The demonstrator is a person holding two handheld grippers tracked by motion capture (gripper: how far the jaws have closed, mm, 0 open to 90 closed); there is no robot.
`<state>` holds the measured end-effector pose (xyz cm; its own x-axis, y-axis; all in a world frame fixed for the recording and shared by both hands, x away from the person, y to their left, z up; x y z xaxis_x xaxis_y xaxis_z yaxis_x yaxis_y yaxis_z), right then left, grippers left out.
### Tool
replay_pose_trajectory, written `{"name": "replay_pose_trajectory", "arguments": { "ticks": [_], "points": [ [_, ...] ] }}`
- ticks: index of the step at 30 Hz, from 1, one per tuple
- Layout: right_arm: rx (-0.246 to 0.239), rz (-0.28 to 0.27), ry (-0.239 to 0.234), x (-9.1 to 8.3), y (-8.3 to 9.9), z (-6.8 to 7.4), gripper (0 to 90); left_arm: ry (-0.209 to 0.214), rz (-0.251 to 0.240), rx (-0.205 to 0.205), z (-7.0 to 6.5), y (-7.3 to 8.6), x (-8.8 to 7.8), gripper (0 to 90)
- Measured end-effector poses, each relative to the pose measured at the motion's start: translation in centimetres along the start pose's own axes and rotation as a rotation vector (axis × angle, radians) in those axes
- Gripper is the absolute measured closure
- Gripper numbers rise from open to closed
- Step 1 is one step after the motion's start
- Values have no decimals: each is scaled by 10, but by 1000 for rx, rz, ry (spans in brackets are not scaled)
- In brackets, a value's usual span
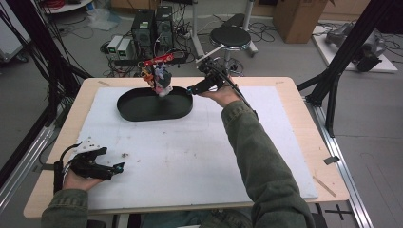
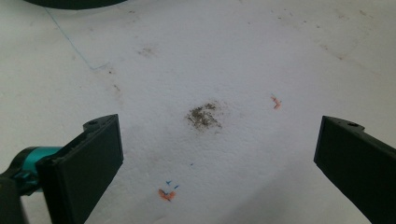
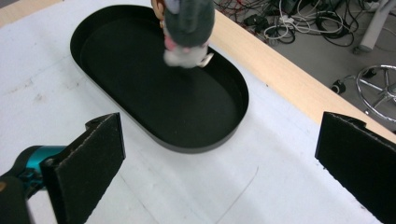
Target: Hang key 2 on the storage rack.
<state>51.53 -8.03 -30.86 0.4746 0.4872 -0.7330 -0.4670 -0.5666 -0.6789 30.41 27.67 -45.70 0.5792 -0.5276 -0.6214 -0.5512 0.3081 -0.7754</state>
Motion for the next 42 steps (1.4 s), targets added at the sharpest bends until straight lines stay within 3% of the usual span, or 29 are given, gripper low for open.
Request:
{"name": "replay_pose_trajectory", "arguments": {
  "ticks": [7,11,14,18,23,26,30,42],
  "points": [
    [20,-24,3,-9,14,-3,5,0,4,-5,0,0,1,17],
    [36,-9,7,-11,21,-8,6,-2,12,-2,0,1,0,17],
    [57,-33,0,-13,27,-10,6,-3,10,-6,0,1,0,17],
    [60,-2,5,-14,38,-11,6,-4,10,-7,-1,2,-1,18],
    [79,-20,5,-19,51,-15,5,-4,15,-12,-1,3,-2,18],
    [81,8,2,-23,59,-16,5,-4,18,-10,-1,3,-2,17],
    [91,-23,7,-31,67,-16,5,-6,19,-9,-1,3,-2,18],
    [134,-45,12,-45,103,-25,5,-4,34,-3,0,5,-1,18]
  ]
}}
Point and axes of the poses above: each handheld gripper's, and its own axes: x roughly forward along the jaws, y roughly out of its underside, z roughly to its left, the point moved 3 cm from there along x, roughly forward along the jaws, and after that the axes turned 2 degrees about z, right-handed, at the moved point
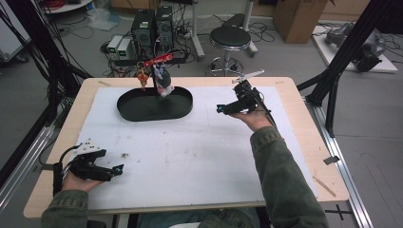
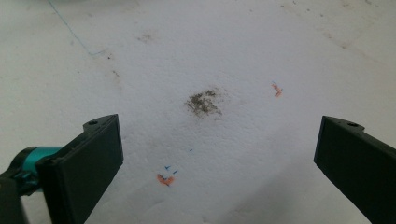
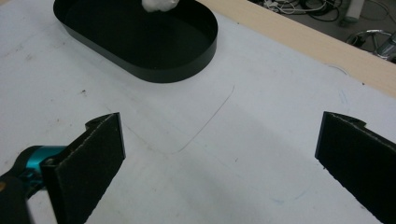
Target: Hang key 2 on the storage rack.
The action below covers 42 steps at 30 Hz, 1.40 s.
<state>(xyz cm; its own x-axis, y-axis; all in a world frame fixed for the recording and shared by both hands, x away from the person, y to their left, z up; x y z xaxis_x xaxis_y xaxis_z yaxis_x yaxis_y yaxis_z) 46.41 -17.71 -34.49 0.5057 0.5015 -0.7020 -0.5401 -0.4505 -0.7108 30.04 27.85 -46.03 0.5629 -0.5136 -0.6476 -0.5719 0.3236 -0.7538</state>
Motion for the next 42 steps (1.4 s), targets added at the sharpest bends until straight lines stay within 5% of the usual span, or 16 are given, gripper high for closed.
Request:
{"name": "replay_pose_trajectory", "arguments": {
  "ticks": [42],
  "points": [
    [65,-47,49,-31,105,-19,5,-11,-7,-17,2,3,-4,17]
  ]
}}
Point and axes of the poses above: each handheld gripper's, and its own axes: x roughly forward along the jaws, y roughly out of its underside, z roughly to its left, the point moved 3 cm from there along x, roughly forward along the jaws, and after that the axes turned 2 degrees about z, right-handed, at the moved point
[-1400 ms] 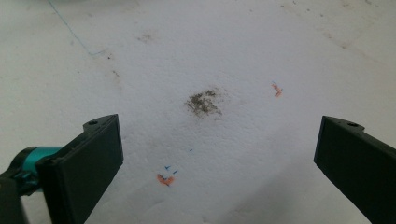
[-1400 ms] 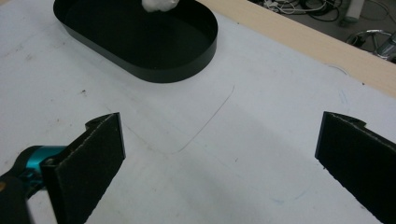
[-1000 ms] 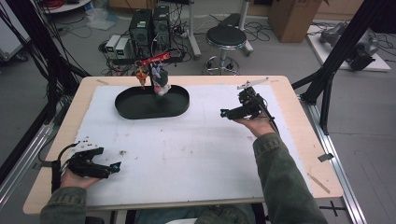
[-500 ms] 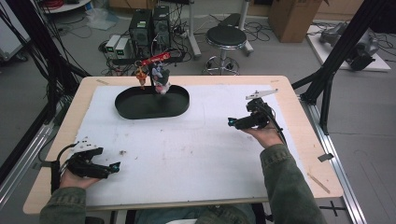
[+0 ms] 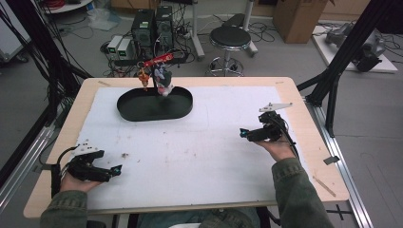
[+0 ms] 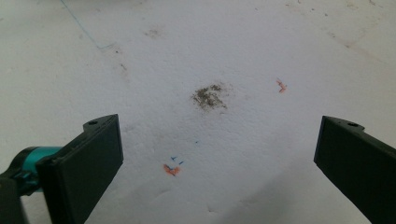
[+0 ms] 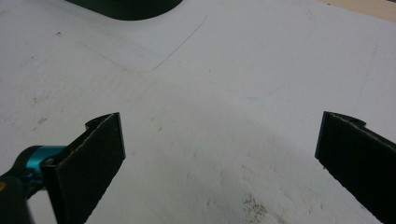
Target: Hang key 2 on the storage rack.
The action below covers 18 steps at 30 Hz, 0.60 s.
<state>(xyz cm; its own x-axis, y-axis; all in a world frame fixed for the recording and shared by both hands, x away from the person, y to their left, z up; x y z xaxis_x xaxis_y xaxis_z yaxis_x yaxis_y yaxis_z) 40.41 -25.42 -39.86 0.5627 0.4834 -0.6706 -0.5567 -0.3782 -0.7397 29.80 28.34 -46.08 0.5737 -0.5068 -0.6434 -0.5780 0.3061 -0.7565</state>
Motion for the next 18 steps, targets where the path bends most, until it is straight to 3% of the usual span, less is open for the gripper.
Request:
{"name": "replay_pose_trajectory", "arguments": {
  "ticks": [7,12,18],
  "points": [
    [24,-27,-6,-10,25,-8,5,-5,-1,-5,1,1,-1,17],
    [23,-103,-28,-19,44,-12,5,-5,-2,-8,1,1,-1,18],
    [29,-102,-10,-22,60,-15,5,0,-11,-17,1,1,-2,18]
  ]
}}
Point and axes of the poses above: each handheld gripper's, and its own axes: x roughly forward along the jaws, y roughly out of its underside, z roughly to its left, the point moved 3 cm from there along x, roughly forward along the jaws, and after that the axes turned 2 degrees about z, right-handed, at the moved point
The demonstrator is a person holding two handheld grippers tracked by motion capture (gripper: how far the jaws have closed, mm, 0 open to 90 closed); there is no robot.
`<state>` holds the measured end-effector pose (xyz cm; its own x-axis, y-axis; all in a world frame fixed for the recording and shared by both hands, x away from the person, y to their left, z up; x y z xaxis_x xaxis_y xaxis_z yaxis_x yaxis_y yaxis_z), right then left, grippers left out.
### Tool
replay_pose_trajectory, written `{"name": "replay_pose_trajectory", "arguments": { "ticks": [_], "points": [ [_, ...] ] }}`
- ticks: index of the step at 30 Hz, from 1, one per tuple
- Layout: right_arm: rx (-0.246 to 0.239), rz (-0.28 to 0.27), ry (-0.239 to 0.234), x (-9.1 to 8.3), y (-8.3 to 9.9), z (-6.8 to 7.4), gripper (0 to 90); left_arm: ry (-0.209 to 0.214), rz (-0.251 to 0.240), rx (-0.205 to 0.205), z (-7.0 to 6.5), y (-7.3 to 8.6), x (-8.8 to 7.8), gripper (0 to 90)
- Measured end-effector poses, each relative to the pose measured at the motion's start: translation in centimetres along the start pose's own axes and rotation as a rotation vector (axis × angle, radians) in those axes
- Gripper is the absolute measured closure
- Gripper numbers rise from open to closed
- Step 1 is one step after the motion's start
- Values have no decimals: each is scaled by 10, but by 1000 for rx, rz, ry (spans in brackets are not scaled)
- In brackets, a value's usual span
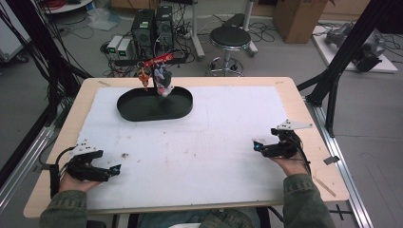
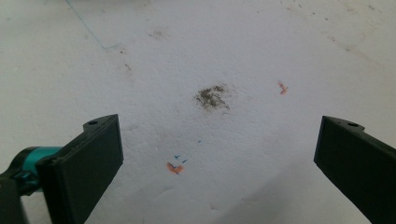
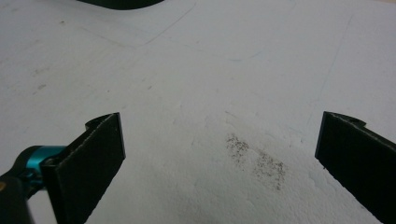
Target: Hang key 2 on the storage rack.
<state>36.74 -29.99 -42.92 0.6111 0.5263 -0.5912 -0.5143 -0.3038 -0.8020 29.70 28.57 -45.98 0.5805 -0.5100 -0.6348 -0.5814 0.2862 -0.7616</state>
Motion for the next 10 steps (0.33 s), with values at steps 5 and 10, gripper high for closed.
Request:
{"name": "replay_pose_trajectory", "arguments": {
  "ticks": [5,10],
  "points": [
    [-21,12,13,2,2,2,5,-6,-8,-7,1,2,-3,18],
    [-37,13,17,2,3,6,5,-5,-9,-3,1,3,-4,17]
  ]
}}
Point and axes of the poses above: each handheld gripper's, and its own axes: x roughly forward along the jaws, y roughly out of its underside, z roughly to its left, the point moved 3 cm from there along x, roughly forward along the jaws, and after that the axes turned 2 degrees about z, right-handed, at the moved point
